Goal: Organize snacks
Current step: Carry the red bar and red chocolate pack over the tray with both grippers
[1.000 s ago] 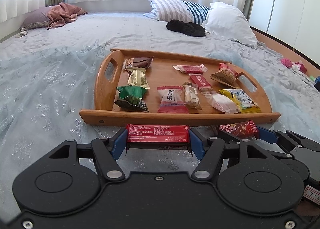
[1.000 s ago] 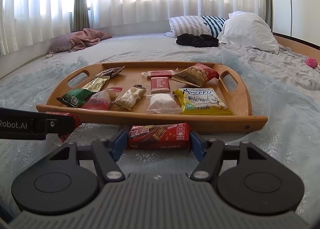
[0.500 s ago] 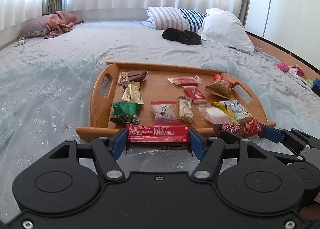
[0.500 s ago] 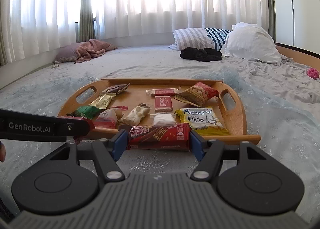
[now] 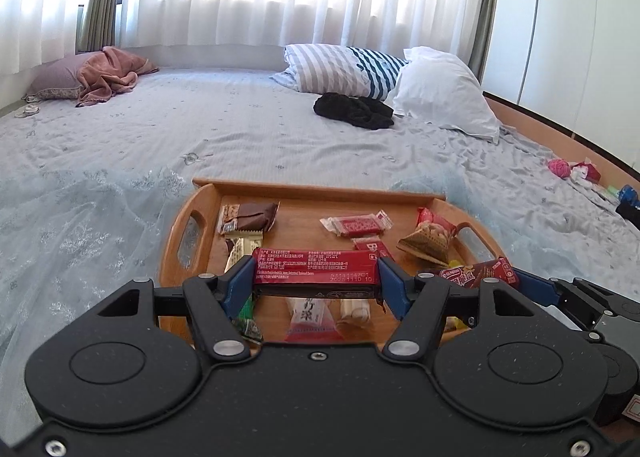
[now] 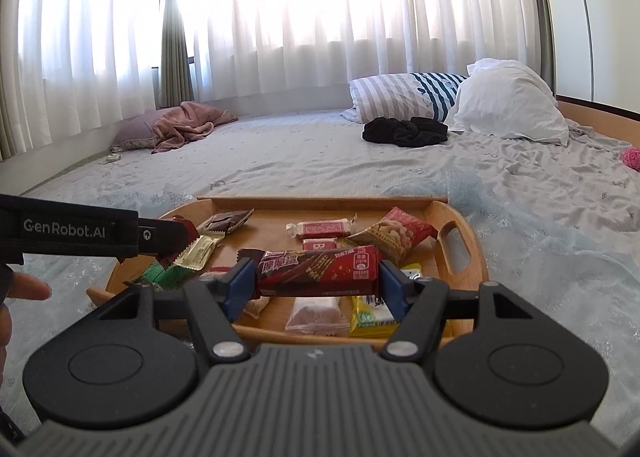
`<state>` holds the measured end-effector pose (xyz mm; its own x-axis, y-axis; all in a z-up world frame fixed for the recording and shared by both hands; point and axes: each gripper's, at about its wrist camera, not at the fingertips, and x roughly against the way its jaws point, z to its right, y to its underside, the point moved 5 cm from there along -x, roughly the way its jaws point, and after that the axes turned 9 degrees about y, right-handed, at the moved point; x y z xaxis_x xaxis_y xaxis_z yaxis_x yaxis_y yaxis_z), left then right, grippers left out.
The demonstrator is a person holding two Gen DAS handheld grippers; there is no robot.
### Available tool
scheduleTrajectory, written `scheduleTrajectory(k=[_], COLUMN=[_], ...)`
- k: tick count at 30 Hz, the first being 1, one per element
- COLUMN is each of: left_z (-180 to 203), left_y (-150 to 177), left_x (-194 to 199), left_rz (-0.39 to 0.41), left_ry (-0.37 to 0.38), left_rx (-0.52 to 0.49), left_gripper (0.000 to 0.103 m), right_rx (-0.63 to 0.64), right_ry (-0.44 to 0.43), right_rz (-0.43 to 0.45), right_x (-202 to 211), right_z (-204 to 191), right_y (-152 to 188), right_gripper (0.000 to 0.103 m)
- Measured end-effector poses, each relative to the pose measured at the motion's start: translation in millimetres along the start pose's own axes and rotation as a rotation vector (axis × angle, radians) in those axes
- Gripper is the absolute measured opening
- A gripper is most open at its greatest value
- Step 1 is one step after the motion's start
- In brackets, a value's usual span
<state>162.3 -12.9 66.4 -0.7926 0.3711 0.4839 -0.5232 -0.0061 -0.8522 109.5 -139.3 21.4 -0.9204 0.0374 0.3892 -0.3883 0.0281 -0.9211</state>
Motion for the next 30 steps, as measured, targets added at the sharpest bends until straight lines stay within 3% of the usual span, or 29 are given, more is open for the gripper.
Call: scheduleTrajectory(k=[10,30], left_z=[12,-8], left_y=[-42,-72], left_x=[-39,-144], left_rz=[0.028,-0.090], left_ry=[0.024,0.001], left_rx=[-0.064,0.007], left_gripper=[0.063,0.063], right_rx=[-0.019,-0.010], right_ry=[0.000,-0.037], right_rz=[-0.013,-0.145], right_x=[-45,-141], right_z=[26,46], right_y=[-30,-55], right_gripper=[0.068,0.068])
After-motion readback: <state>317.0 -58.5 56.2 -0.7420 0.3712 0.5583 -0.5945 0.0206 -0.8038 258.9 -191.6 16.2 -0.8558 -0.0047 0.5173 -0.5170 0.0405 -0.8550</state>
